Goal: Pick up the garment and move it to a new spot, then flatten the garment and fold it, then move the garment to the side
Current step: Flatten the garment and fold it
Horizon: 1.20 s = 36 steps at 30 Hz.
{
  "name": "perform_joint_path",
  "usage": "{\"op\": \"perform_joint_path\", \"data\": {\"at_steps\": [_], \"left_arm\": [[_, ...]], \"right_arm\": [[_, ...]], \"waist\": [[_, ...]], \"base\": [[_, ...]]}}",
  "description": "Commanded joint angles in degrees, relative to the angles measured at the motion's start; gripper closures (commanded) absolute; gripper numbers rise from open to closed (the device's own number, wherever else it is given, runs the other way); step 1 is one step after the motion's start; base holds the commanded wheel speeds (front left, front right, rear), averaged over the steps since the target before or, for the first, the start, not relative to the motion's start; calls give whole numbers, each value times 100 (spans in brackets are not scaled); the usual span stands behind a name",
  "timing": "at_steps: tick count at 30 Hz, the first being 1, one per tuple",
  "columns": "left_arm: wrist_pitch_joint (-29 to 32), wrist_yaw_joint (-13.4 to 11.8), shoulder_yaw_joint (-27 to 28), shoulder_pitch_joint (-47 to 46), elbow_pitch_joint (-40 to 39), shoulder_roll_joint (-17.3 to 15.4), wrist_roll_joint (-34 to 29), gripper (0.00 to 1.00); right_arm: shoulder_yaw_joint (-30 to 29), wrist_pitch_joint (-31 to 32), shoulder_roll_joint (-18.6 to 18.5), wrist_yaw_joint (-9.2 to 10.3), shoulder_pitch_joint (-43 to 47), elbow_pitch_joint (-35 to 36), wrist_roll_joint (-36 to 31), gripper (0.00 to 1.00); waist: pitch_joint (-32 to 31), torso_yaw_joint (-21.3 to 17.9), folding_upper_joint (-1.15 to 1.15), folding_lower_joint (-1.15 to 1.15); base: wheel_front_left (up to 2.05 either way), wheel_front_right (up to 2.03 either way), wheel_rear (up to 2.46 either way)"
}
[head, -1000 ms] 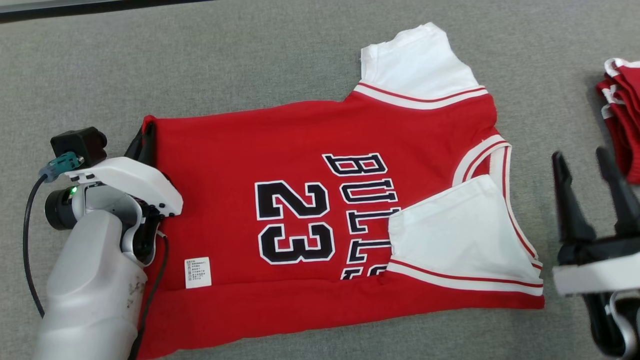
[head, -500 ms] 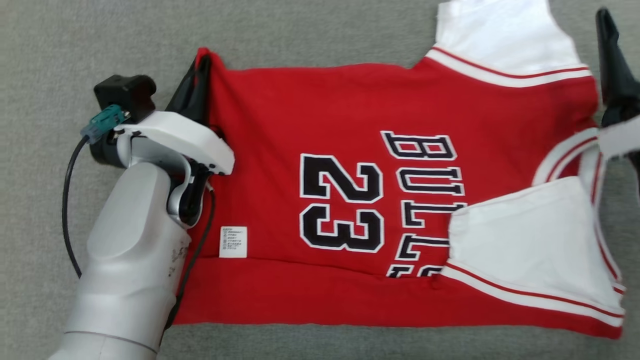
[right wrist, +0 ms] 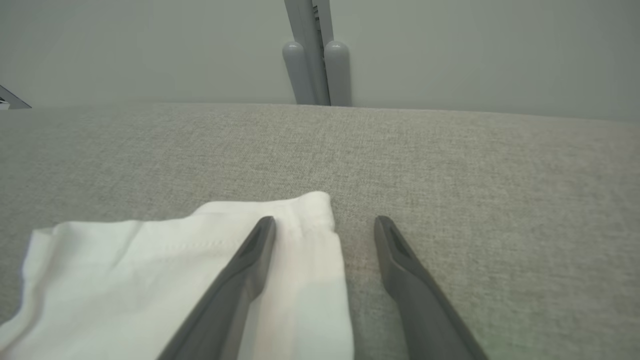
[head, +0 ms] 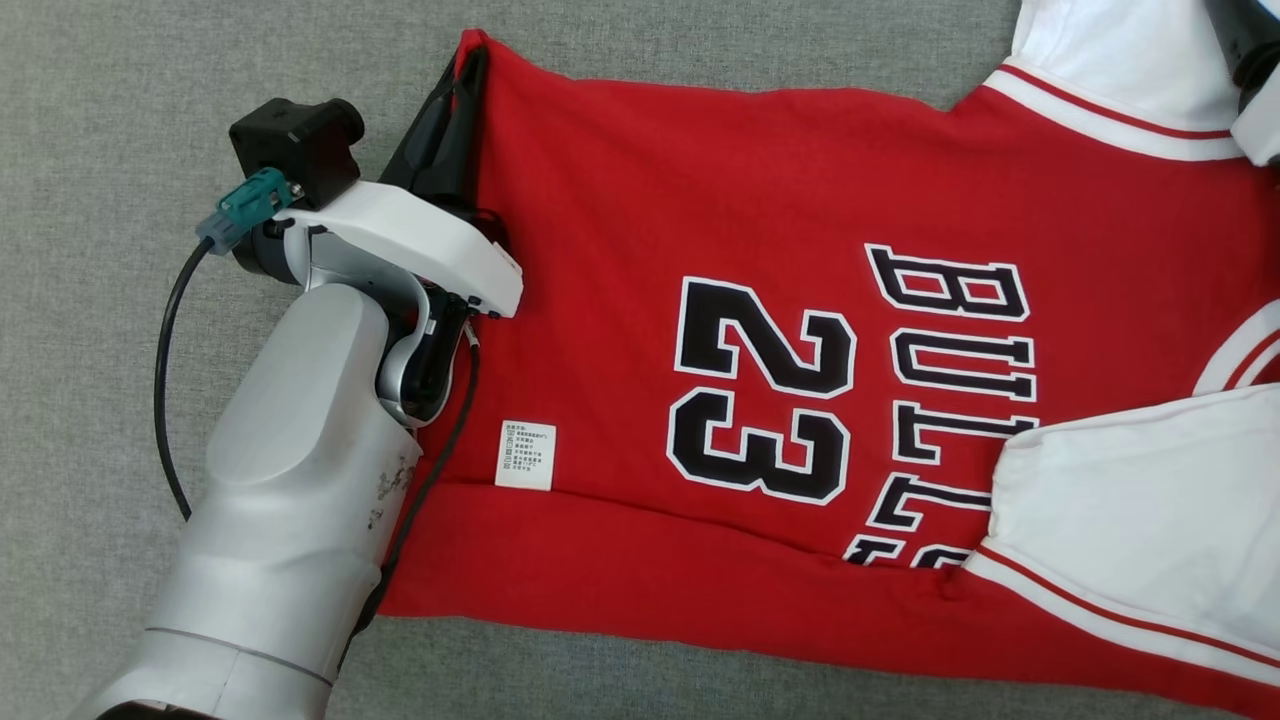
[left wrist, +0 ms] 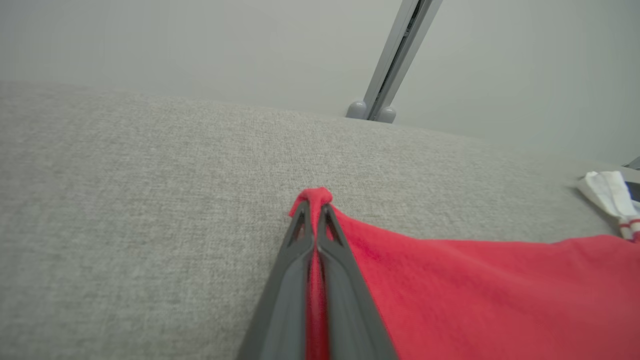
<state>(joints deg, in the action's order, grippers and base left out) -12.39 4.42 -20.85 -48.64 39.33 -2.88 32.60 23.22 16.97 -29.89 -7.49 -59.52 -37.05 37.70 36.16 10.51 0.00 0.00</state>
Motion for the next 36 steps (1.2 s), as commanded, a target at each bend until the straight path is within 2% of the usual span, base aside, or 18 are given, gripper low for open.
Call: {"op": "perform_joint_path", "data": {"at_steps": [1,2,3,5,9,15,18,23,28,29,36], "left_arm": [[13,-64,-58,121,161,-7,70,100],[-3,-70,-95,119,167,-4,104,100],[-10,-94,-126,121,175,-2,128,100],[-40,-119,-159,137,183,-2,174,100],[-145,-163,-108,233,62,-9,176,100],[-227,-223,43,496,-363,-215,140,100],[-249,-295,134,735,-810,-388,137,100],[-139,-444,244,1237,-1463,-635,217,100],[119,-590,359,1956,-2233,-871,415,100],[119,-590,359,1956,-2233,-871,415,100],[546,-839,471,3140,-3161,-1166,680,100]], "right_arm": [[98,90,6,0,-10,-98,74,0],[183,169,-2,0,-62,-174,145,1],[269,220,-22,0,-108,-230,208,53],[382,182,-69,0,-182,-267,345,100],[519,-343,-225,0,-234,-3,559,100],[690,-1178,-507,0,109,628,905,100],[635,-1687,-714,0,508,1155,1107,100],[475,-2091,-858,0,1285,1889,1287,100],[329,-2223,-823,0,2384,2625,1506,100],[329,-2223,-823,0,2384,2625,1506,100],[62,-2369,-419,0,4047,3213,1728,100]], "waist": [[7,2,0,0],[9,4,0,0],[6,3,0,0],[-3,-4,0,0],[-63,-61,0,0],[-273,-244,0,0],[-436,-370,0,0],[-677,-548,0,0],[-925,-719,0,0],[-925,-719,0,0],[-1215,-896,0,0]], "base": [[0,0,0],[0,0,0],[0,0,0],[0,0,0],[0,0,0],[0,0,0],[0,0,0],[0,0,0],[0,0,0],[0,0,0],[0,0,0]]}}
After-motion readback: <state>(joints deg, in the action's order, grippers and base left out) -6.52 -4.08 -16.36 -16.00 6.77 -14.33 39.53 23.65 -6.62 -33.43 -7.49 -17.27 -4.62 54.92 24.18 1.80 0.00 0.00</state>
